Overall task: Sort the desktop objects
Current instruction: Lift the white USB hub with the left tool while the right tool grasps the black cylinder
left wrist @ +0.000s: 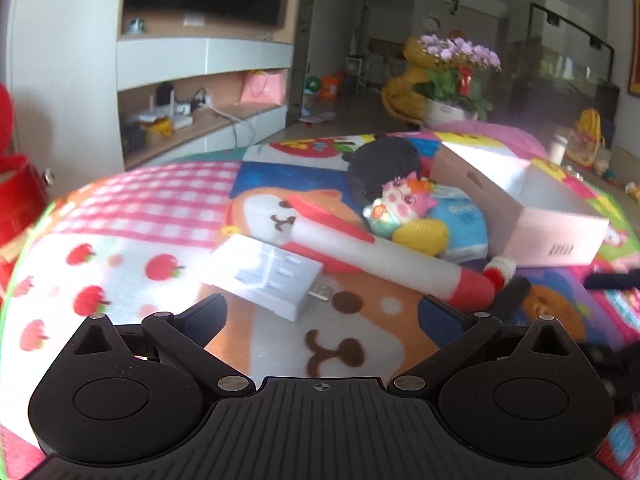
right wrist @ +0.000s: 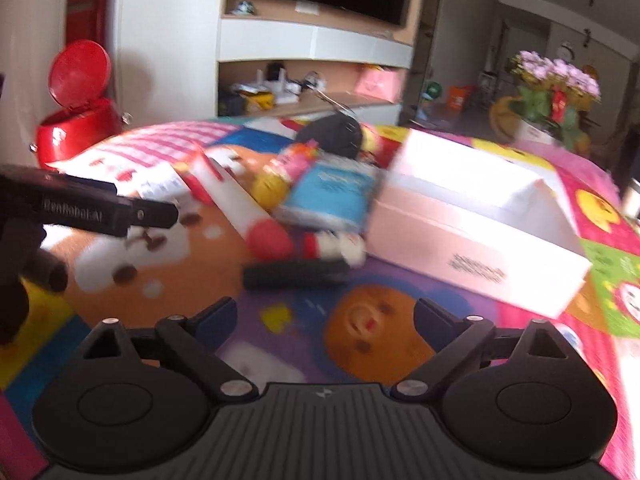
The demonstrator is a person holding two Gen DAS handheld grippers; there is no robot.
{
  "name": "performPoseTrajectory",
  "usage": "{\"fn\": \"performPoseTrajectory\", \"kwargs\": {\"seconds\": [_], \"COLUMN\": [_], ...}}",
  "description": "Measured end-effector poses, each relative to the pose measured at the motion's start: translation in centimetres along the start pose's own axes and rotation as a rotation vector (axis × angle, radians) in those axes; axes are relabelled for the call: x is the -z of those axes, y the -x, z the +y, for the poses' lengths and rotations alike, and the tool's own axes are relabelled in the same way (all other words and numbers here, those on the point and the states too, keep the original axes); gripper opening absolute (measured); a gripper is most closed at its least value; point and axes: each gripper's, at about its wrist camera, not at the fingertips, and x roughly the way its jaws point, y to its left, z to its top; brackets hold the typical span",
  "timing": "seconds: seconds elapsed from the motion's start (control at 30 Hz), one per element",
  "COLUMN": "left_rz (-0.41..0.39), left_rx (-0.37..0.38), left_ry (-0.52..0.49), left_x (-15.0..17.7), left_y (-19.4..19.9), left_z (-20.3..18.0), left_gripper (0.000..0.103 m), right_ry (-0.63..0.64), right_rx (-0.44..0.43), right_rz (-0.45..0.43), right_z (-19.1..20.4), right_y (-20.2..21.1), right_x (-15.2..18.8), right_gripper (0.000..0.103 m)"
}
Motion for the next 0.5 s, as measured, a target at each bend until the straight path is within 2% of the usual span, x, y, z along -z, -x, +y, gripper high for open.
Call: {"fn": "performPoseTrajectory", "kwargs": {"seconds": [0.13,0.23,0.27,0.3,0.33,0.5], "left_rz": [0.034,0.028,0.025,0.022,0.021,0.037], "left_rx": [-0.001,-0.001,-0.008,-0.014,-0.020,-0.047], "left_ry": [-0.033,-0.073,-0.088,-0.103,-0.117,-0.183], "left_x": [0.3,0.2,0.0,-0.2,-0.4,-2.0], "left_y": [0.4,0.4,0.3,0.1,-0.1,-2.4], "left_z": [0.6,1.1,1.2,1.4,1.6,2.5], "left_gripper": [0.103,0.103,0.103,0.103,0.103,0.103], "right_ry": [-0.011,-0.007,-0.002,-0.001,-0.007,-0.038], "right_rx": [-0.045,-0.064,-0.064,-0.061,-0.061,-0.058], "right_rz": [0.025,0.053,0.058,0.061,0.062,0.056], "right_z": [0.7,1.0,1.1,1.2,1.1,0.5], "right_y": [-3.2,-4.9,-5.2,-5.3,-5.3,-3.9], "right_x": [-1.3,-1.6,-1.6,-1.5,-1.5,-1.1], "right_gripper": [0.098,0.098,0.095,0.088,0.074,0.074]}}
